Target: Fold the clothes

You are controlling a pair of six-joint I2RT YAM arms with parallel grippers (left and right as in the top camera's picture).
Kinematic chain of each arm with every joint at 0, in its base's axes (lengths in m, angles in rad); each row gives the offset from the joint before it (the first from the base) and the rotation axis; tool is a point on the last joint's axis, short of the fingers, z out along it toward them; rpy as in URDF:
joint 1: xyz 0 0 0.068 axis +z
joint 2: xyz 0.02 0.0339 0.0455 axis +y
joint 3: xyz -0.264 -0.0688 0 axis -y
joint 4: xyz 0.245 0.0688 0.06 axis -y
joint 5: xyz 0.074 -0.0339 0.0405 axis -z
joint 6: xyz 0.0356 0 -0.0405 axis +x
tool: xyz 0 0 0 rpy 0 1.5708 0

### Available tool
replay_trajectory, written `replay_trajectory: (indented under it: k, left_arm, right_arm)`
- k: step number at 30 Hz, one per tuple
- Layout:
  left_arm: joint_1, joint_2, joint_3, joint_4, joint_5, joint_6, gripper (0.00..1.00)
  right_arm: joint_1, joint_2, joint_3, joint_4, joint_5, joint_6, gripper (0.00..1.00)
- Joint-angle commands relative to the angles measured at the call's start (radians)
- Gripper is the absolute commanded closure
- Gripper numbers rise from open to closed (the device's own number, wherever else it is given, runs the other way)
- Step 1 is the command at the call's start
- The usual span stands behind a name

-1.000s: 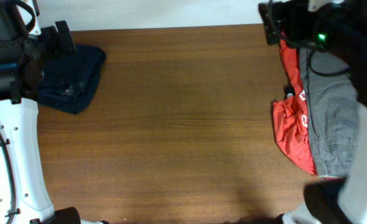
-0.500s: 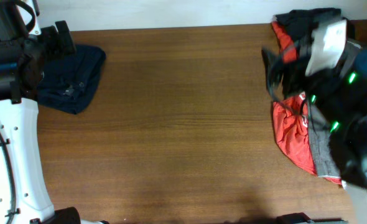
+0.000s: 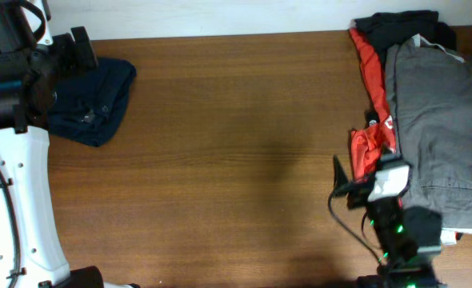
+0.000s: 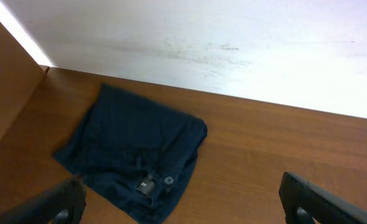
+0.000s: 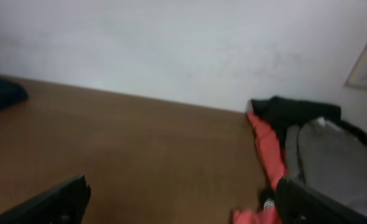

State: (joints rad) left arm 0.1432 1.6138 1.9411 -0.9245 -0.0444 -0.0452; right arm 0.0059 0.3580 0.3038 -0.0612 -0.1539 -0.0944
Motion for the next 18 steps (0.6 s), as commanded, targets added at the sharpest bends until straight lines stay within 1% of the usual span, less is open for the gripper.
replay_trajectory:
  k: [1, 4, 8, 14, 18]
  left_arm:
    - [0.002, -0.008, 0.007, 0.003, -0.003, 0.013, 0.01]
    - [0.002, -0.008, 0.007, 0.003, -0.003, 0.013, 0.01]
    - [0.002, -0.008, 0.007, 0.003, -0.003, 0.013, 0.01]
    - [0.002, -0.008, 0.007, 0.003, -0.003, 0.013, 0.01]
    - [0.002, -0.008, 0.007, 0.003, -0.003, 0.013, 0.01]
  right_arm:
    - [-0.009, -0.107, -0.112, 0.017, 0.009, -0.003, 0.01]
    - [-0.009, -0.204, -0.206, 0.017, 0.009, -0.003, 0.01]
    - [-0.007, -0.291, -0.279, 0.016, 0.009, -0.003, 0.01]
    - [-0.007, -0.35, -0.298, -0.002, 0.008, -0.003, 0.01]
    - [-0.007, -0.355, -0.298, -0.002, 0.008, -0.003, 0.01]
